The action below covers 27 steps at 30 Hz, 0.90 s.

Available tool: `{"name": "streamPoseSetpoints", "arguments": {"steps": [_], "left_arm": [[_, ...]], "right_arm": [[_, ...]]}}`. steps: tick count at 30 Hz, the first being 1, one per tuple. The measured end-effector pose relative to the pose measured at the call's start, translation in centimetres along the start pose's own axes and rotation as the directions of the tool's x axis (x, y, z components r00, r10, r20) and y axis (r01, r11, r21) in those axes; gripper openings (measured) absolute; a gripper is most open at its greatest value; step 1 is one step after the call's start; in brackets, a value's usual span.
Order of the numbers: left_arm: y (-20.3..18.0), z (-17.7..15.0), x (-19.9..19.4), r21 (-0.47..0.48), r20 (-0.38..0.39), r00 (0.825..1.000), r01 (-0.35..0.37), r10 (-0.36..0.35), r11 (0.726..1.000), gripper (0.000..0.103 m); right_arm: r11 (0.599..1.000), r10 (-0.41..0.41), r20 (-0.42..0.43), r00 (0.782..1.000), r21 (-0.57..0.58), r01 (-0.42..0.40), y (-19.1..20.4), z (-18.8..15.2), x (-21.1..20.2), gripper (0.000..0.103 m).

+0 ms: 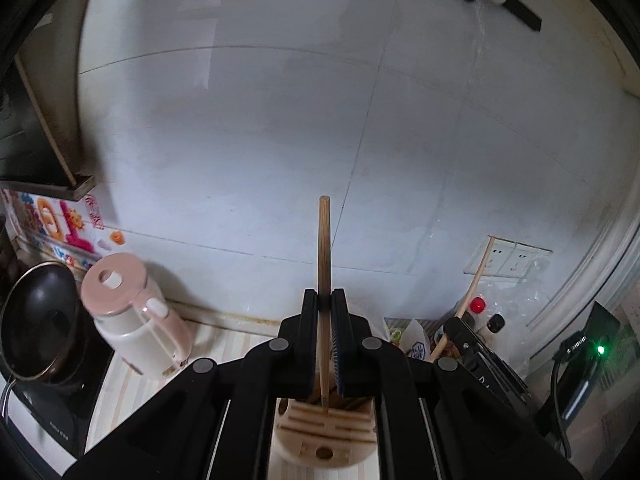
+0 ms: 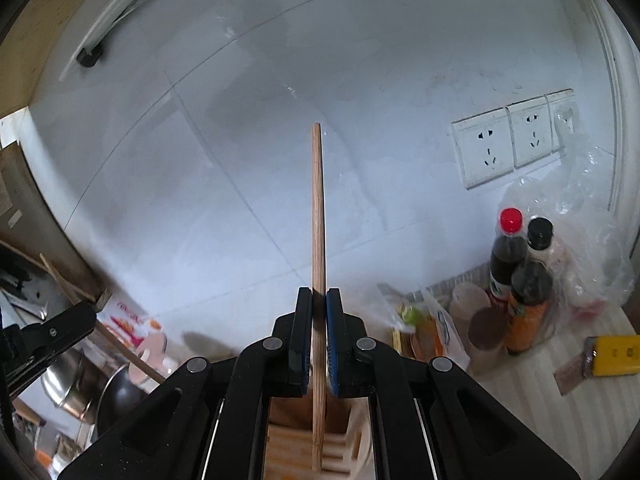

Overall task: Organize utensils
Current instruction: 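Lower both light chopsticks down into the beige holder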

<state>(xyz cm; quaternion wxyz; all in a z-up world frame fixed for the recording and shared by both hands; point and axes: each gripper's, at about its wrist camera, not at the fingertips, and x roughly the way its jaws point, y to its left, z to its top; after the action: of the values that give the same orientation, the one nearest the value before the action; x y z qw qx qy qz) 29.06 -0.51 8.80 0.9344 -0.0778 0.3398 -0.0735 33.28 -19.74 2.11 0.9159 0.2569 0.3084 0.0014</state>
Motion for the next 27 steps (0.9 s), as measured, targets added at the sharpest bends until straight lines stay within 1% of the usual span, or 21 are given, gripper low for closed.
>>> {"name": "streamPoseSetpoints", "arguments": {"steps": [3,7,11,14,18,24,27], "left_arm": [[0.0,-0.1,1.9,0.005,-0.019,1.0,-0.005,0.005,1.0,0.004],[0.4,-0.6,4.9,0.004,-0.073,0.997,-0.007,0.007,1.0,0.004],[0.6,-1.2,6.6,-0.004,-0.114,0.993,0.004,-0.005,1.0,0.004],[0.5,-1.4,7.0,-0.003,-0.127,0.992,0.011,-0.011,1.0,0.004],[1.1,-1.6,7.4,-0.012,-0.141,0.99,0.014,-0.016,1.0,0.004],[1.5,-2.3,7.3,-0.015,-0.16,0.987,0.018,-0.021,1.0,0.004],[1.5,-2.5,7.0,-0.008,-0.165,0.986,0.024,-0.025,1.0,0.004]], "right_arm": [[1.0,0.003,0.028,1.0,-0.003,-0.003,-0.2,0.0,1.5,0.007],[1.0,0.008,0.07,0.998,-0.018,-0.006,-0.3,-0.8,3.0,0.007],[0.999,-0.006,0.122,0.992,-0.032,0.01,-0.4,-1.7,3.4,0.007],[1.0,0.008,0.131,0.991,-0.003,-0.008,-0.9,-2.1,3.4,0.007],[0.997,0.053,0.157,0.986,0.054,-0.062,-1.8,-2.2,2.3,0.007],[0.997,0.059,0.171,0.984,0.029,-0.065,-1.4,-2.9,1.1,0.007],[0.999,0.042,0.176,0.984,-0.003,-0.042,-0.9,-3.6,0.8,0.007]]}}
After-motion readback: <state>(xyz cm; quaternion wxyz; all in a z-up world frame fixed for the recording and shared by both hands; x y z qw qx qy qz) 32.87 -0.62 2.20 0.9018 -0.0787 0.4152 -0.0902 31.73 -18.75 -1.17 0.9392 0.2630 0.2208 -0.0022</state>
